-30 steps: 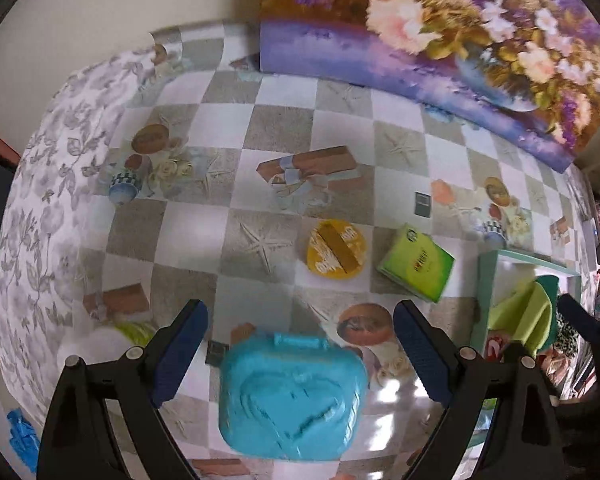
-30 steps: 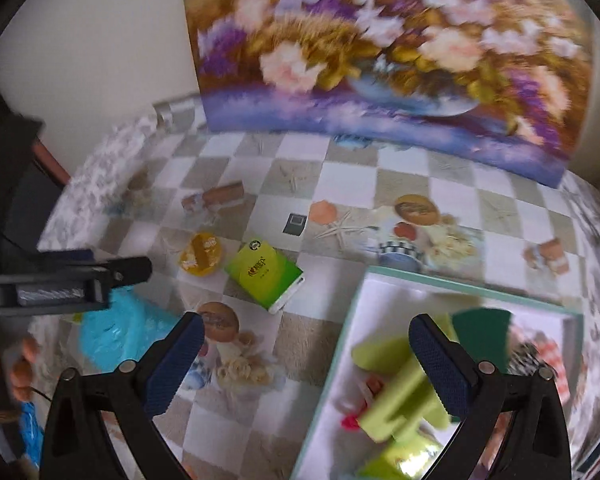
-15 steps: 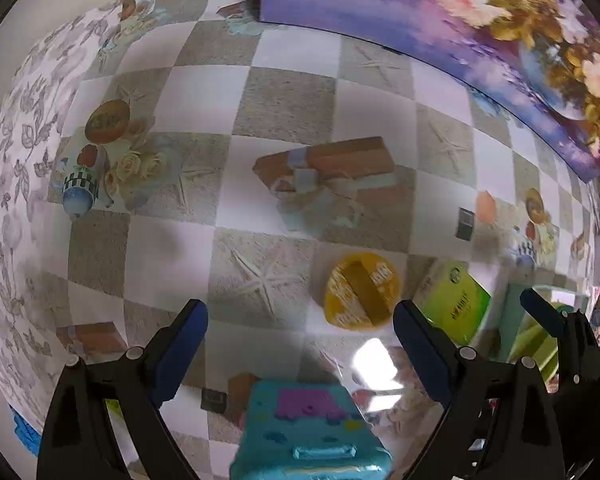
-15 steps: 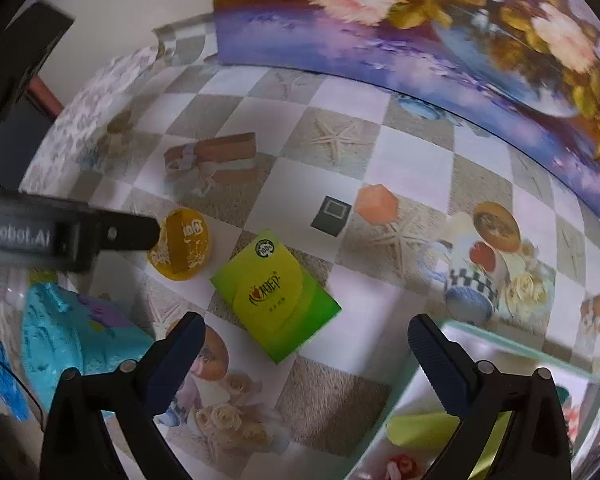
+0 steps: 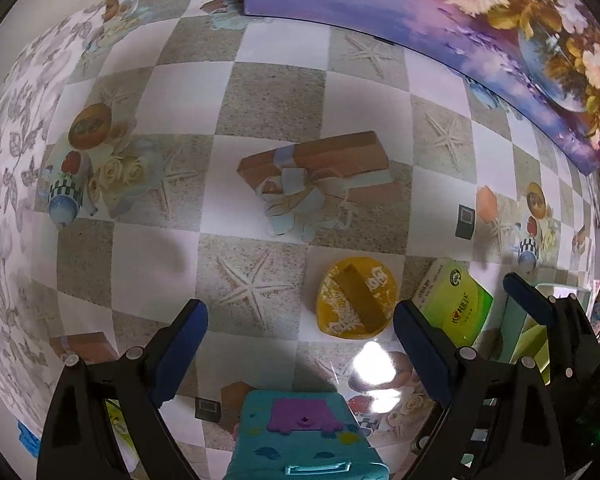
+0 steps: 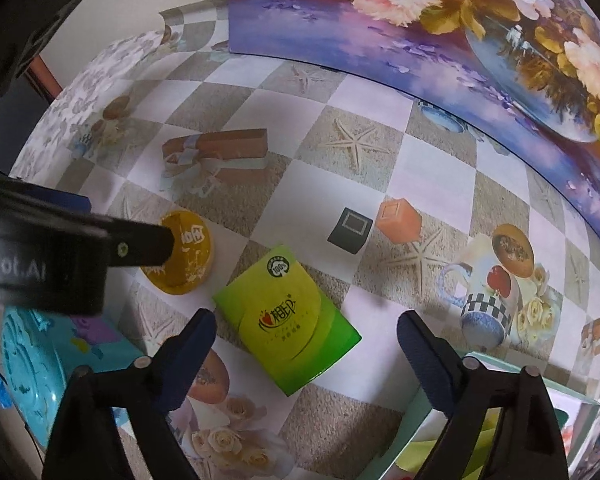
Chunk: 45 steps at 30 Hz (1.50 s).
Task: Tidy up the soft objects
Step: 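Grasp the yellow round pad with the left tool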
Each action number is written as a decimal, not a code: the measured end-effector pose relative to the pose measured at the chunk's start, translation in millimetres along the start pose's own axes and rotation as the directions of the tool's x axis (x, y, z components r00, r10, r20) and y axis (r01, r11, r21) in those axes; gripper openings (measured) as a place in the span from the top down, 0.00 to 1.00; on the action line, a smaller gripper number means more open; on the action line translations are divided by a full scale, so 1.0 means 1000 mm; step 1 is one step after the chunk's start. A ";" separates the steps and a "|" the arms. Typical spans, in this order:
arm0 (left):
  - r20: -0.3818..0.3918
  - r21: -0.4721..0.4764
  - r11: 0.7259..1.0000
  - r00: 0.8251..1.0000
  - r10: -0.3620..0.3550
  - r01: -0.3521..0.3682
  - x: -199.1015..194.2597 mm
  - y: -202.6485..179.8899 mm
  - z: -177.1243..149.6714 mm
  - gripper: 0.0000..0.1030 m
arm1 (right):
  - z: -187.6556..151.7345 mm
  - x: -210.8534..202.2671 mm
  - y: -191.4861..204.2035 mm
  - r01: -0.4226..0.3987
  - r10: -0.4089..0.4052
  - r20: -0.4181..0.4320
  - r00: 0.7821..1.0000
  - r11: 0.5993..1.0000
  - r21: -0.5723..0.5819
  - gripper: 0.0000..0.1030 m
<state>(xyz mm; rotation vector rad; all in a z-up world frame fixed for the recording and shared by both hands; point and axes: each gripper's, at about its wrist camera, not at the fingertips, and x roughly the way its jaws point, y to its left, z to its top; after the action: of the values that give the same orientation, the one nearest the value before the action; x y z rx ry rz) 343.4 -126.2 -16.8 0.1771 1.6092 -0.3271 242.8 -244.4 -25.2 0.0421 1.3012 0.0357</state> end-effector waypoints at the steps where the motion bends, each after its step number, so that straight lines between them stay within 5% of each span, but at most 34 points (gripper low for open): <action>1: 0.000 0.005 1.000 1.000 0.001 -0.001 0.000 -0.001 0.000 0.09 | 0.000 0.000 -0.001 -0.004 0.004 0.000 1.000 1.000 0.006 0.13; 6: -0.002 0.020 1.000 1.000 0.007 -0.007 0.000 -0.011 0.000 0.09 | 0.001 0.000 -0.006 -0.046 0.045 0.017 0.999 0.998 0.036 0.32; 24: 0.010 0.055 0.995 0.996 0.085 -0.086 0.011 -0.023 0.001 0.10 | -0.009 -0.001 -0.025 -0.084 0.081 0.031 0.996 0.992 0.098 0.34; 38: -0.018 0.088 0.996 0.999 0.035 -0.033 0.034 -0.042 -0.004 0.41 | -0.009 0.007 -0.021 -0.058 0.057 0.011 0.998 0.994 0.087 0.38; 45: -0.015 0.098 0.995 1.000 0.012 -0.010 0.042 -0.048 -0.005 0.48 | -0.008 0.008 -0.020 -0.056 0.055 0.010 0.998 0.995 0.086 0.39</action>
<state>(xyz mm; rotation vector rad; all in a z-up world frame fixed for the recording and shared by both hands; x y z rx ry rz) 321.2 -174.0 -54.0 0.2643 1.6082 -0.3974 236.8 -264.1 -35.7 0.1523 1.2932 0.0265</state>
